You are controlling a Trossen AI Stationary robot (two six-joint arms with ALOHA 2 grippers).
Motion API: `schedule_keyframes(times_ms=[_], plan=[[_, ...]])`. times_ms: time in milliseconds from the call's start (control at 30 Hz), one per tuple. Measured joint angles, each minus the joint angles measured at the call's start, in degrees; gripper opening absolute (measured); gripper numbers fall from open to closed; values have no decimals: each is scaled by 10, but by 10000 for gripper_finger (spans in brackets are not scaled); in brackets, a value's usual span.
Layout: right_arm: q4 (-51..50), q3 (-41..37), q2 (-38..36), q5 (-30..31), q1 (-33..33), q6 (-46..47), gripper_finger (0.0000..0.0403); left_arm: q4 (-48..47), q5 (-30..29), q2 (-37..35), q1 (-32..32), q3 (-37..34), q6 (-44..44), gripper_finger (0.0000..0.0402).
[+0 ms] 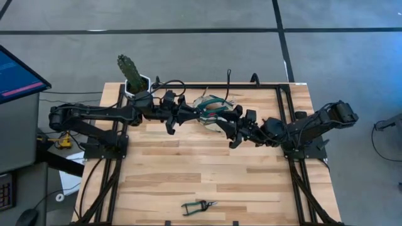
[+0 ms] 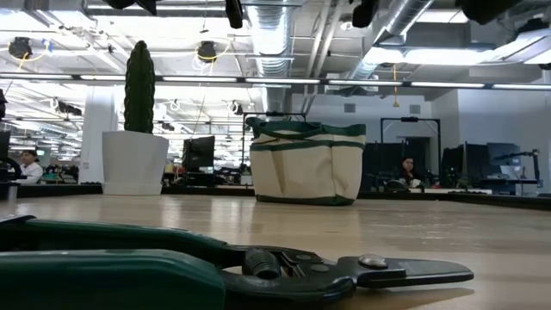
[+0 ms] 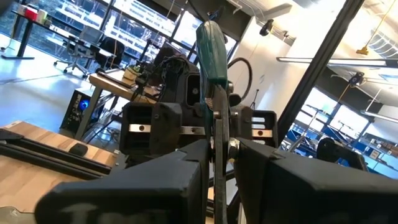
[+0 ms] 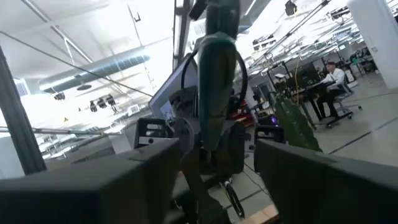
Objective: Pick & Place Garden tools in Gardening bag
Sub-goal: Put the shear scissor into the side pocket of the gardening bag
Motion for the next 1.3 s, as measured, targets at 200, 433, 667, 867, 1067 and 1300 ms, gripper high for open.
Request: schedule_keyframes(times_ms=[200, 433, 667, 867, 1067, 1300], plan=[[-64, 39, 0, 0, 0, -1, 256, -1, -4, 0, 0, 0, 0, 35], [-78, 61, 0, 0, -15, -1, 236, -1, -4, 0, 0, 0, 0, 35], [-77, 61, 0, 0, -26, 0, 203, -1, -5, 0, 0, 0, 0, 35], [-69, 65, 0, 0, -25, 1, 187, -2, -19, 0, 0, 0, 0, 35], [-80, 105, 28, -1, -25, -7, 180, -4, -19, 0, 0, 0, 0, 35], [-76, 139, 75, -1, -26, -29, 172, -4, -18, 0, 0, 0, 0, 35]])
